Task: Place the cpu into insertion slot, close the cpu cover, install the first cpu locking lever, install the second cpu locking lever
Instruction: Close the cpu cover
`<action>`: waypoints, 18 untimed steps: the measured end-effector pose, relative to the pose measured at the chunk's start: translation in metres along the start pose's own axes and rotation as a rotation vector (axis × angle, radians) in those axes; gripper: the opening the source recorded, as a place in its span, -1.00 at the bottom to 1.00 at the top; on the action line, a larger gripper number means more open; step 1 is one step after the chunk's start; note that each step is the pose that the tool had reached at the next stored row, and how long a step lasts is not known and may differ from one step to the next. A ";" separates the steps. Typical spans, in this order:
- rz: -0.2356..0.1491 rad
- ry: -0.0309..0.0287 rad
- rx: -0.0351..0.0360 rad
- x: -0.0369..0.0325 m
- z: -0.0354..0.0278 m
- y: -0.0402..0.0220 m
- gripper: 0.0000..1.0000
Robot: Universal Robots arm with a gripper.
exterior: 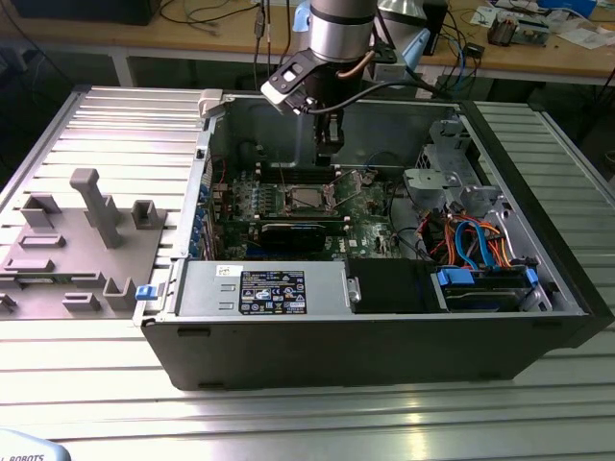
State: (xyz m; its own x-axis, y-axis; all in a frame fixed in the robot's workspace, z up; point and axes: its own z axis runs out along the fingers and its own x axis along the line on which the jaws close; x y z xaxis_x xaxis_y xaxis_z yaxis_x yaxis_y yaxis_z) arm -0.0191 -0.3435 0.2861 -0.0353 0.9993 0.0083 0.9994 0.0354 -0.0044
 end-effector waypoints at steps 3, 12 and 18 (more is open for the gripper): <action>0.000 0.0000 0.0000 -0.0001 0.0000 0.0012 -0.78; 0.000 0.0000 0.0000 -0.0005 0.0000 0.0063 -0.78; 0.000 0.0000 0.0000 -0.0006 -0.0001 0.0088 -0.78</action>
State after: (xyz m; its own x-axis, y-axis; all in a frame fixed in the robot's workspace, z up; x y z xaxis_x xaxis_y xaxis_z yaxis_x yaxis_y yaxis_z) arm -0.0103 -0.3439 0.2861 -0.0353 0.9993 0.0083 0.9994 0.0353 -0.0045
